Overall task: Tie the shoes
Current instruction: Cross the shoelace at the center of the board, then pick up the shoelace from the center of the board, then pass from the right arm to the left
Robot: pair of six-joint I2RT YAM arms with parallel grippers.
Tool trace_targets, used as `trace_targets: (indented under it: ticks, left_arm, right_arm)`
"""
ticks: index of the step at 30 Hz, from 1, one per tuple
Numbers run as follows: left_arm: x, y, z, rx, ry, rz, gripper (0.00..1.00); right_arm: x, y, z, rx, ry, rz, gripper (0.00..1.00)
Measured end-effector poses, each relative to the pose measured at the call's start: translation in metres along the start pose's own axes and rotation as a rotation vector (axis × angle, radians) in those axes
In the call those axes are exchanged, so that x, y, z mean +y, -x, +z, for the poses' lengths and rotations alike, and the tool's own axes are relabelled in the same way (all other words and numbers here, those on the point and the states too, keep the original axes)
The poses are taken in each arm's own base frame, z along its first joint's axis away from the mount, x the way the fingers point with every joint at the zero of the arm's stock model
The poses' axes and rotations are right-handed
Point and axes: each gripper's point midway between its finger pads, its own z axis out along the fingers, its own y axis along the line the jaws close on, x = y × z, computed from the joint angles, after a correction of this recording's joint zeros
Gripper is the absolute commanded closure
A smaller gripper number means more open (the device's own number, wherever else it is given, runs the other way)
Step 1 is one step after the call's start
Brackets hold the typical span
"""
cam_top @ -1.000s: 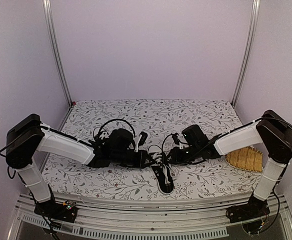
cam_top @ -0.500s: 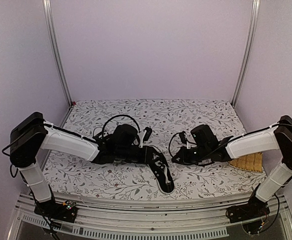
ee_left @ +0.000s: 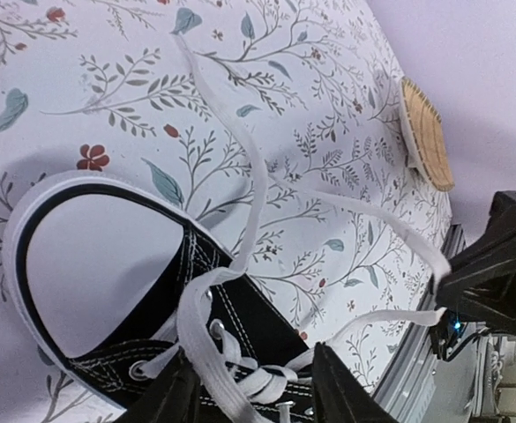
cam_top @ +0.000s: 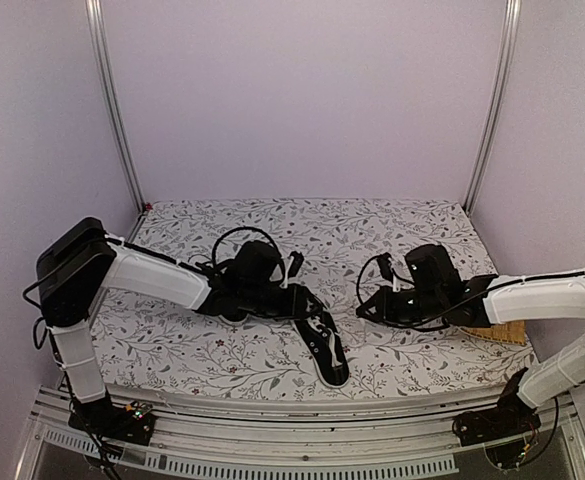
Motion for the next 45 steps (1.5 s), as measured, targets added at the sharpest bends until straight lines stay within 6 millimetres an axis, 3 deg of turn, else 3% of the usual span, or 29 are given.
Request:
trace_targets:
  ticks: [5,9,13,16,21,26,37,45]
  left_arm:
    - [0.004,-0.004,0.011,0.031,-0.008,-0.007,0.77]
    - [0.002,-0.003,0.011,0.032,-0.024,-0.007,0.89]
    - [-0.007,0.002,0.009,0.012,-0.089,0.032,0.90]
    - [-0.017,-0.001,0.008,0.016,-0.156,0.075,0.90]
    - [-0.035,-0.003,0.003,0.023,-0.259,0.146,0.83]
    - [-0.041,-0.004,0.001,0.022,-0.296,0.185,0.75]
    - [-0.034,0.005,0.004,-0.021,-0.240,0.223,0.67]
    - [-0.044,0.024,0.004,-0.065,-0.235,0.249,0.66]
  right_arm:
    - [0.014,0.018,-0.009,-0.044,0.003,-0.034,0.97]
    - [0.041,0.053,-0.013,-0.111,0.025,-0.093,0.97]
    - [0.062,0.084,-0.006,-0.163,0.038,-0.150,0.98]
    - [0.066,0.097,0.009,-0.166,0.032,-0.186,0.98]
    - [0.072,0.108,0.036,-0.146,0.033,-0.228,0.98]
    - [0.083,0.114,0.048,-0.130,0.075,-0.249,0.98]
    - [0.085,0.109,0.053,-0.100,0.106,-0.248,0.98]
    - [0.088,0.107,0.053,-0.091,0.128,-0.244,0.98]
